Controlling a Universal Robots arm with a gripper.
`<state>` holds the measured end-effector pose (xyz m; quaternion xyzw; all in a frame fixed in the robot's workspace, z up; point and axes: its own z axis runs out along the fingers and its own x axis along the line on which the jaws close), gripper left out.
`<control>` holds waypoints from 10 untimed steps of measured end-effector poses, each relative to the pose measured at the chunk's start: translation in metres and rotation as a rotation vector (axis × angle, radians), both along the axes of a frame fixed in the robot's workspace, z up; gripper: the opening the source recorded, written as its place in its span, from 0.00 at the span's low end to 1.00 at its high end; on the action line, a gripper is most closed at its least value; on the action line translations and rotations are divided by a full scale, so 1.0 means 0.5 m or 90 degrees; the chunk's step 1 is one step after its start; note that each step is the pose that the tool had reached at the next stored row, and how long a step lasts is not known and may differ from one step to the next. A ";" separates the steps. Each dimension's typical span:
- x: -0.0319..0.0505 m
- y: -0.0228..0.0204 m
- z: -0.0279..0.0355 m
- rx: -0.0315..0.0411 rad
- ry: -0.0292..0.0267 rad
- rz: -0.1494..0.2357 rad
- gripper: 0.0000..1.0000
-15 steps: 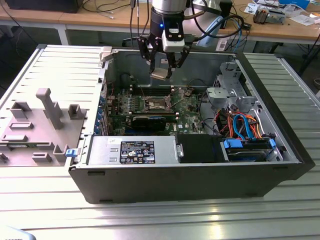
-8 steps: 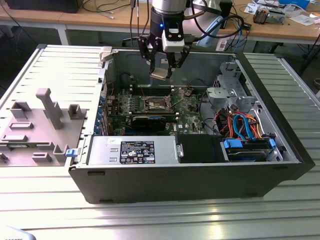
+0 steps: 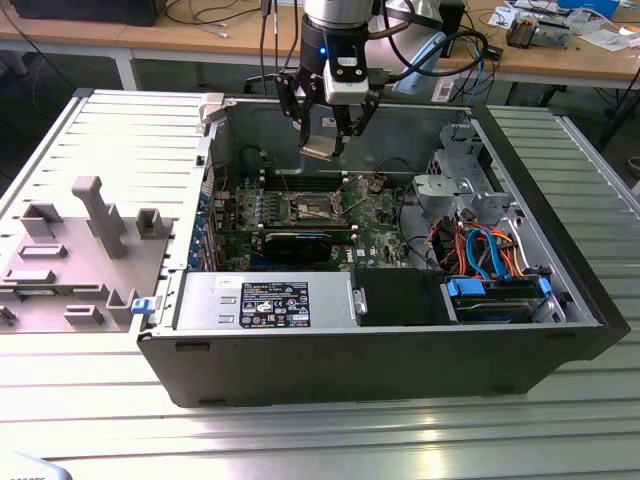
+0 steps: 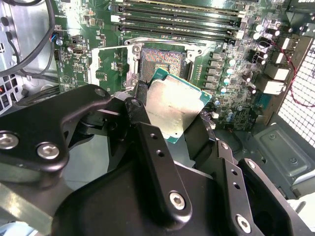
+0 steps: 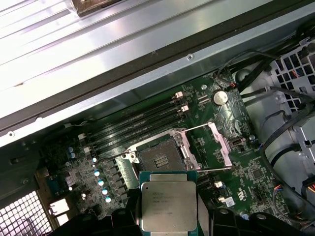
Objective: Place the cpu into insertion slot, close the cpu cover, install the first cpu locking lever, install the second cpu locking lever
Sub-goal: 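Place the cpu into insertion slot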
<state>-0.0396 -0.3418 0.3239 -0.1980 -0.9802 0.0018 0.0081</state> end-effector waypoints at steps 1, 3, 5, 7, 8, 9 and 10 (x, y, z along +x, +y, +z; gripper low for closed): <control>0.000 0.0000 0.000 0.0000 0.0000 0.000 0.55; 0.000 0.0000 0.000 0.0000 0.0000 -0.001 0.55; 0.000 0.0000 0.000 0.0000 0.0000 -0.001 0.55; 0.000 0.0000 0.000 0.0000 0.0000 -0.002 0.55; 0.000 0.0000 0.000 0.0000 0.0000 -0.002 0.55; 0.000 0.0000 0.000 0.0000 0.0000 -0.002 0.55; 0.000 0.0000 0.000 0.0000 0.0000 -0.003 0.55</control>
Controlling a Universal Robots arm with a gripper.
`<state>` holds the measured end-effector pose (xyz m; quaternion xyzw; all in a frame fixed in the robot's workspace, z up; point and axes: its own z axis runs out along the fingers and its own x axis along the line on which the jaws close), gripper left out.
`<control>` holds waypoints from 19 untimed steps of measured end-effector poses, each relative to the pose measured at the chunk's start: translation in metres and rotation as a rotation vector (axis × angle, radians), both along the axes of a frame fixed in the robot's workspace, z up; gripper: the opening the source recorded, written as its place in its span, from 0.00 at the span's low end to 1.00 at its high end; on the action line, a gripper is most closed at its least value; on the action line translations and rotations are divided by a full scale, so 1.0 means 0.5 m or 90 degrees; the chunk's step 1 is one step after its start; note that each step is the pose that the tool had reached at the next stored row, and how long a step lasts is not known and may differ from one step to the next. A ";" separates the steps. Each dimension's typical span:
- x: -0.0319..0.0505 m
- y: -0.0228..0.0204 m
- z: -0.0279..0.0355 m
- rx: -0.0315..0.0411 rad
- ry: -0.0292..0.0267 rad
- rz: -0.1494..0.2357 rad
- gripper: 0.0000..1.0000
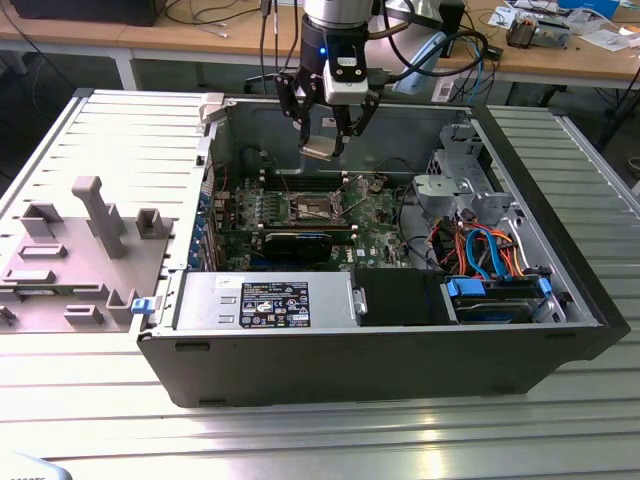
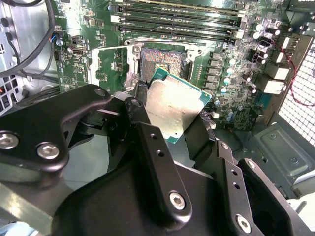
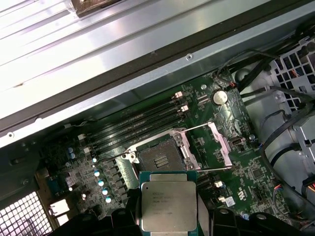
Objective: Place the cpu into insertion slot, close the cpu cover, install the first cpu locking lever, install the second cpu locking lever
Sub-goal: 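Place the cpu into insertion slot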
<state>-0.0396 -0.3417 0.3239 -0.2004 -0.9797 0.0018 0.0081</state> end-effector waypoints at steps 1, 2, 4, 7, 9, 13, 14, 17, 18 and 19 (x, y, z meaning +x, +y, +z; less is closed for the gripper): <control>0.000 0.0000 0.000 0.0000 0.0000 0.000 0.55; 0.000 0.0000 0.000 0.0000 0.0000 -0.001 0.55; 0.000 0.0000 0.000 0.0000 0.0000 -0.001 0.55; 0.000 0.0000 0.000 0.0000 0.0000 -0.002 0.55; 0.000 0.0000 0.000 0.0000 0.0000 -0.003 0.55; 0.000 0.0000 0.000 0.0000 0.0000 -0.004 0.55; 0.000 0.0000 0.000 0.0000 0.0000 -0.004 0.55; 0.000 0.0000 0.000 0.0000 0.0000 -0.005 0.55; 0.000 0.0000 0.000 0.0000 0.0000 -0.006 0.55; 0.000 0.0000 0.000 0.0000 0.0000 -0.006 0.55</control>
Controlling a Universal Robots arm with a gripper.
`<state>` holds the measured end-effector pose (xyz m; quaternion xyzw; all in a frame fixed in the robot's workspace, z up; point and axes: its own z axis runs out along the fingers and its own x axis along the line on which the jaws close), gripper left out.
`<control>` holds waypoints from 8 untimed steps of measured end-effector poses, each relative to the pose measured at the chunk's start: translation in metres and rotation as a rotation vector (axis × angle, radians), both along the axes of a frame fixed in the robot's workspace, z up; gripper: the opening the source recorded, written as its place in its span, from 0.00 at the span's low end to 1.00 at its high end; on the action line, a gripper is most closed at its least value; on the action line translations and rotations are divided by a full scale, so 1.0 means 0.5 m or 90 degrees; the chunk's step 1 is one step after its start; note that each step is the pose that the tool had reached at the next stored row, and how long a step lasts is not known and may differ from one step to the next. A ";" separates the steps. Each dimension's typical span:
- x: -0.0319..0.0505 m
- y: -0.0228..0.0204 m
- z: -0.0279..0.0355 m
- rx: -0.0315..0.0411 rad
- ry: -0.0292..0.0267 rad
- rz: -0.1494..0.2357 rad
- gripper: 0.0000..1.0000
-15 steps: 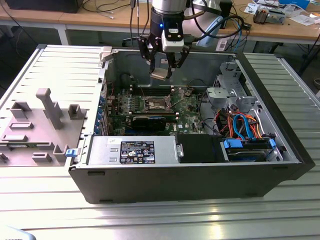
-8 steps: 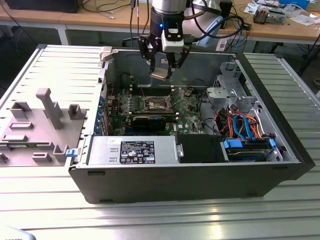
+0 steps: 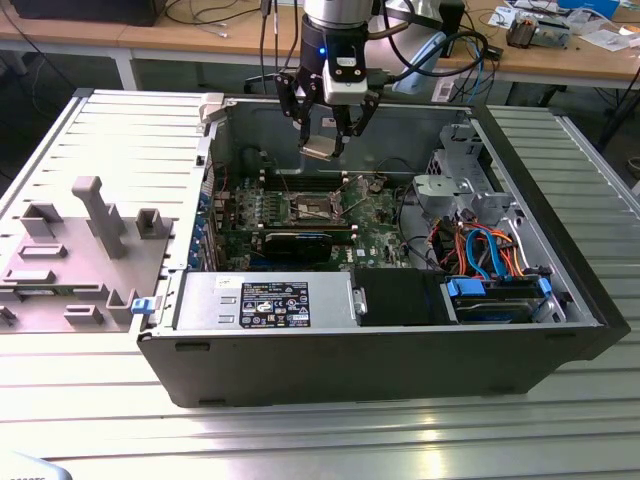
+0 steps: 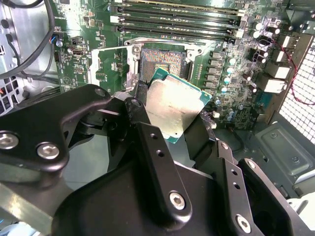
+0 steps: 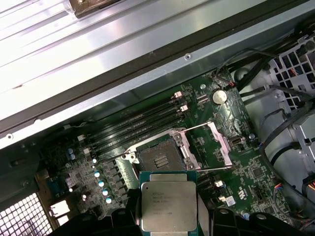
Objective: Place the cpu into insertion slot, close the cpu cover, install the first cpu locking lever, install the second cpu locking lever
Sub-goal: 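Place the cpu into insertion slot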
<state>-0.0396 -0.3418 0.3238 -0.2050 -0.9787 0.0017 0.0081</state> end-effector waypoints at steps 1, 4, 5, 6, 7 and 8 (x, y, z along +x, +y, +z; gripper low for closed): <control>0.000 0.0000 0.000 0.0000 0.0000 0.000 0.55; 0.000 0.0000 0.000 0.0000 0.0000 -0.002 0.55; 0.000 0.0000 0.000 0.0000 0.0000 -0.002 0.55; 0.000 0.0000 0.000 0.0000 0.0000 -0.003 0.55; 0.000 0.0000 0.000 0.0000 -0.0001 -0.003 0.55; 0.000 0.0000 0.000 0.0000 0.0000 -0.003 0.55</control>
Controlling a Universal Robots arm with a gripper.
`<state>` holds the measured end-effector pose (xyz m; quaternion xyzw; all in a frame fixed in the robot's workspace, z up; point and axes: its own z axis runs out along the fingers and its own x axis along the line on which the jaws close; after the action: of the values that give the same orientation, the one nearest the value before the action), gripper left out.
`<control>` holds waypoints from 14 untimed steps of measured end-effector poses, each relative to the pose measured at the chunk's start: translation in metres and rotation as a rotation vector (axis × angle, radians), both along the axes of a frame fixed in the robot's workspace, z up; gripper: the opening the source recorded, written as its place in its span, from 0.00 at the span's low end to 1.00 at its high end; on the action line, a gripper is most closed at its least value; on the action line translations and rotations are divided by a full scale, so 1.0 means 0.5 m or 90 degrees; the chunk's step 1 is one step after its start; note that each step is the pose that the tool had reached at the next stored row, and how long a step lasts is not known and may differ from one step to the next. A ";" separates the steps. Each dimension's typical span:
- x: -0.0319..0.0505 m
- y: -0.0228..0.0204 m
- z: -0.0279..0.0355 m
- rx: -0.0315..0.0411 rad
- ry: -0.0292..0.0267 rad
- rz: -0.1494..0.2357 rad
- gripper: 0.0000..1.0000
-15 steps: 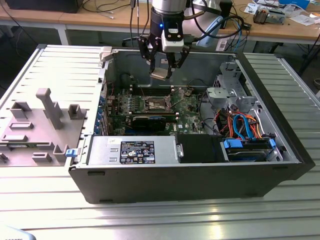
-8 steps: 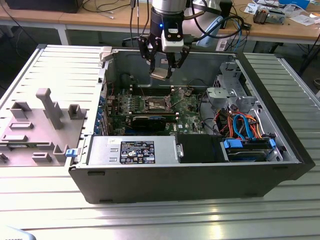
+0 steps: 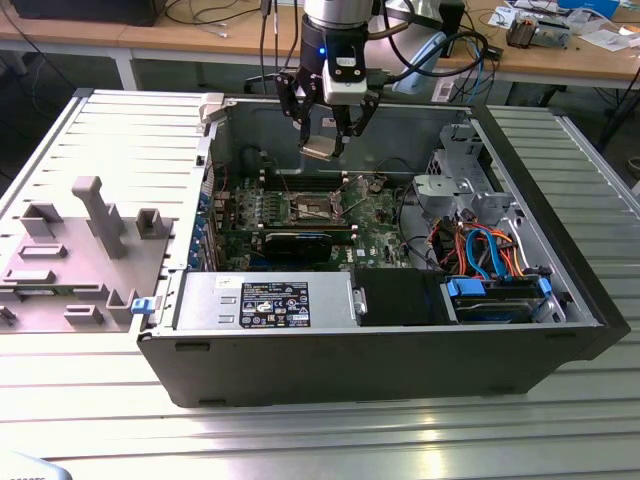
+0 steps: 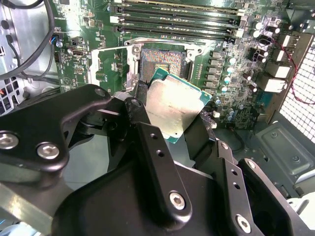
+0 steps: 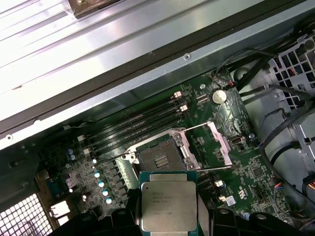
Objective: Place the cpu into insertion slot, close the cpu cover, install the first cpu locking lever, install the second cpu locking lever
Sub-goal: 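Place the cpu into insertion slot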
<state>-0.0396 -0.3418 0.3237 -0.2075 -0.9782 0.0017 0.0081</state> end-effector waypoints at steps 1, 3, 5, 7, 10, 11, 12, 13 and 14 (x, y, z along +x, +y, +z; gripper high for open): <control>0.000 0.0000 0.000 0.0000 0.0000 0.000 0.55; 0.000 0.0000 0.000 0.0000 0.0000 -0.001 0.55; 0.000 0.0000 0.000 0.0000 0.0000 -0.001 0.55; 0.000 0.0000 0.000 0.0000 0.0000 -0.002 0.55; 0.000 0.0000 0.000 0.0000 0.0000 -0.003 0.55; 0.000 0.0000 0.000 0.0000 0.0000 -0.004 0.55; 0.000 0.0000 0.000 0.0000 0.0000 -0.004 0.55; 0.000 0.0000 0.000 0.0000 0.0000 -0.004 0.55; 0.000 0.0000 0.000 0.0000 0.0000 -0.004 0.55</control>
<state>-0.0396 -0.3417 0.3236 -0.2109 -0.9775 0.0017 0.0081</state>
